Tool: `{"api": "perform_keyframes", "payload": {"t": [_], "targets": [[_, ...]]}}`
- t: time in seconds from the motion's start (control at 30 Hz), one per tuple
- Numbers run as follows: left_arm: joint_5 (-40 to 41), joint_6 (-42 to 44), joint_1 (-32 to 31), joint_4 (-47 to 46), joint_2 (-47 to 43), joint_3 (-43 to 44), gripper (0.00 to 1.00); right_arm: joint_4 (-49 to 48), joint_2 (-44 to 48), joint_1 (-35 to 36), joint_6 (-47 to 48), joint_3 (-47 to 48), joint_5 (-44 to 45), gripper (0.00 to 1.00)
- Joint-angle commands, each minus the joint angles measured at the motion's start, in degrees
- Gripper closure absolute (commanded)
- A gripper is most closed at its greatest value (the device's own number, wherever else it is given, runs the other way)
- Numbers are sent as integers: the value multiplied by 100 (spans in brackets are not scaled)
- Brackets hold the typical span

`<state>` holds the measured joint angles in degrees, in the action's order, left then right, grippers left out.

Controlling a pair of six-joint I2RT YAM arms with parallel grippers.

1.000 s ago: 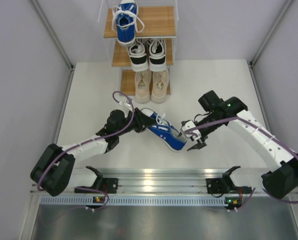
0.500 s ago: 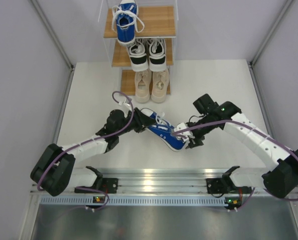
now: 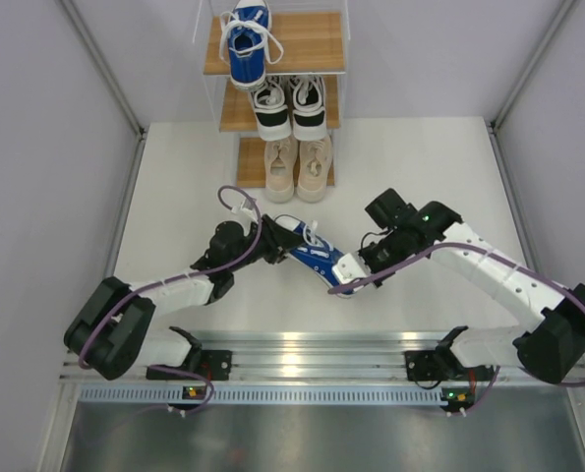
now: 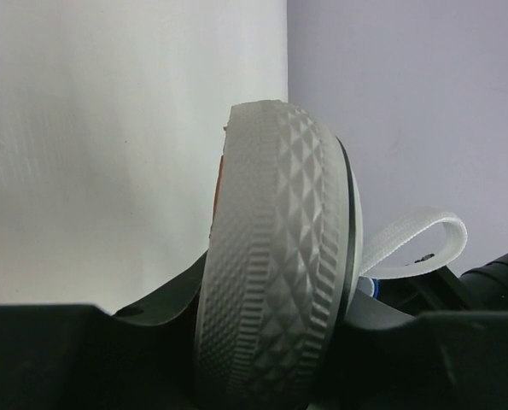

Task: Place and organize the shoes onto the shoe shelf

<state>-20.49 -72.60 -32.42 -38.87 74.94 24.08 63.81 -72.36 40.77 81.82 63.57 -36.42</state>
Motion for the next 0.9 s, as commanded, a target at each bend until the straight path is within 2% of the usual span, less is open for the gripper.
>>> {"api": "perform_keyframes", "payload": {"t": [0.0,0.07,0.1,0.2,0.23,0.27,0.3,0.33,0.43,0.57,0.7,0.87], "targets": [[10,-748,52,-1179,-295,272,74,131,-16,89,203,646,-13,100],[19,-292,122,-721,-592,378,59,193,2,27,71,1128,-119,100],[115,-90,148,13,-733,457,43,210,2,-69,10,1314,-215,100],[501,876,263,1255,-1375,896,19,211,-15,-236,-280,2035,-321,100],[772,1392,333,2138,-1542,1184,11,167,-24,-271,-490,2202,-313,100],[1001,1841,412,2826,-1944,1439,8,123,-59,-307,-640,2525,-330,100],[1003,2063,412,2832,-1948,1442,8,114,-68,-324,-641,2668,-321,100],[1221,2257,508,3450,-2052,1581,7,88,-85,-333,-667,2817,-287,100],[1730,2925,562,4419,-2614,1934,7,-158,-121,-333,-860,3310,-102,100],[2231,3374,553,5002,-3211,2022,6,-290,-296,-324,-914,4126,135,100],[2444,3463,553,5153,-3775,1803,6,-256,-410,-316,-931,4733,320,100],[2576,3393,553,5197,-4241,1557,6,-62,-779,-202,-474,5532,864,100]]}}
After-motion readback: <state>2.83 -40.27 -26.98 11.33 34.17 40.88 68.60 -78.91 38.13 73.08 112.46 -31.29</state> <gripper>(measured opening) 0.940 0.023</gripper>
